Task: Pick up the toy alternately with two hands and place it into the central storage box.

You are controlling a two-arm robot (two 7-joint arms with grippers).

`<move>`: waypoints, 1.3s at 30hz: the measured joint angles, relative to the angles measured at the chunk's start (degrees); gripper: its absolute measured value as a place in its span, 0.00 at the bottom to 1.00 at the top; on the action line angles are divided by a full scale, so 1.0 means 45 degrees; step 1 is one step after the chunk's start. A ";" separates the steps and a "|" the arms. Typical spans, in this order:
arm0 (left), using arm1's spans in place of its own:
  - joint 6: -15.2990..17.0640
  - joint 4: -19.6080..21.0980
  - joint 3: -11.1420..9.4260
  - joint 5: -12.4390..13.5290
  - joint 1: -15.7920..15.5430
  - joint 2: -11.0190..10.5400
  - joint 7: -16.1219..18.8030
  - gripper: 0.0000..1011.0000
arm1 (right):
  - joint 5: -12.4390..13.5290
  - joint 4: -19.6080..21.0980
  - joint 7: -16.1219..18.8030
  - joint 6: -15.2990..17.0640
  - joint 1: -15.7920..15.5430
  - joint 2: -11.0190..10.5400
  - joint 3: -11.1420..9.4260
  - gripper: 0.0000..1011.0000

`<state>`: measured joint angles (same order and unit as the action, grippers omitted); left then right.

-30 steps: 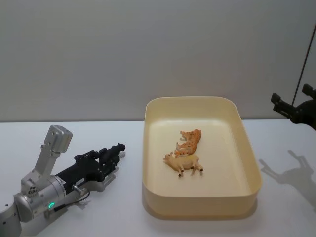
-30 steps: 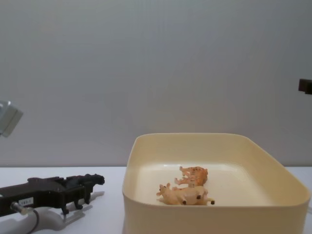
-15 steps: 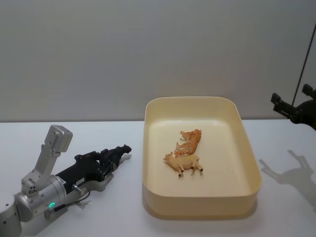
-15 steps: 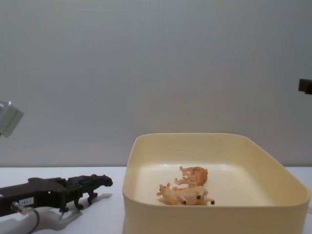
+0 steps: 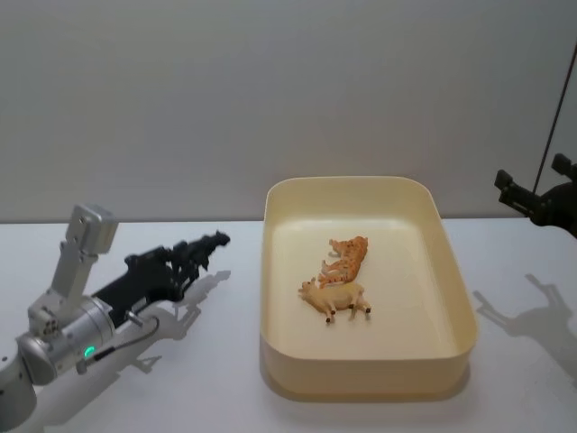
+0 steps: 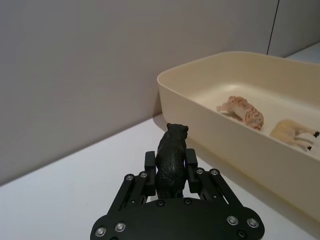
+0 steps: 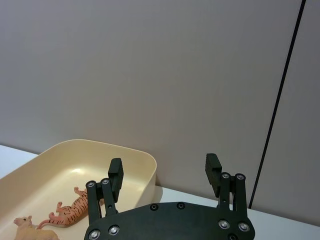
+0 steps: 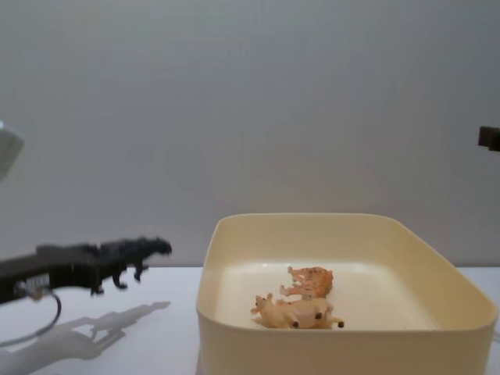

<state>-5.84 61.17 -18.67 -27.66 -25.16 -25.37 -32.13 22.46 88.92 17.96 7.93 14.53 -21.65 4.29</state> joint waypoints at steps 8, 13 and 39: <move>0.0040 0.1019 0.0293 -0.0109 -0.0218 -0.0105 0.0343 0.31 | 0.0000 0.0000 0.0000 0.0000 0.0000 0.0000 0.0000 0.99; 0.0254 0.1498 0.0388 -0.0106 -0.0572 -0.0076 0.0094 0.31 | 0.0000 0.0000 -0.0001 0.0000 0.0000 0.0000 0.0000 0.99; 0.1206 0.0871 -0.0214 0.1865 -0.2981 0.0876 -0.3823 0.31 | 0.0000 0.0000 -0.0001 0.0001 0.0000 0.0000 0.0000 0.99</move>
<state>-0.41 65.09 -19.63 -19.27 -38.57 -21.42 -49.34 22.46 88.92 17.95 7.93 14.53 -21.64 4.29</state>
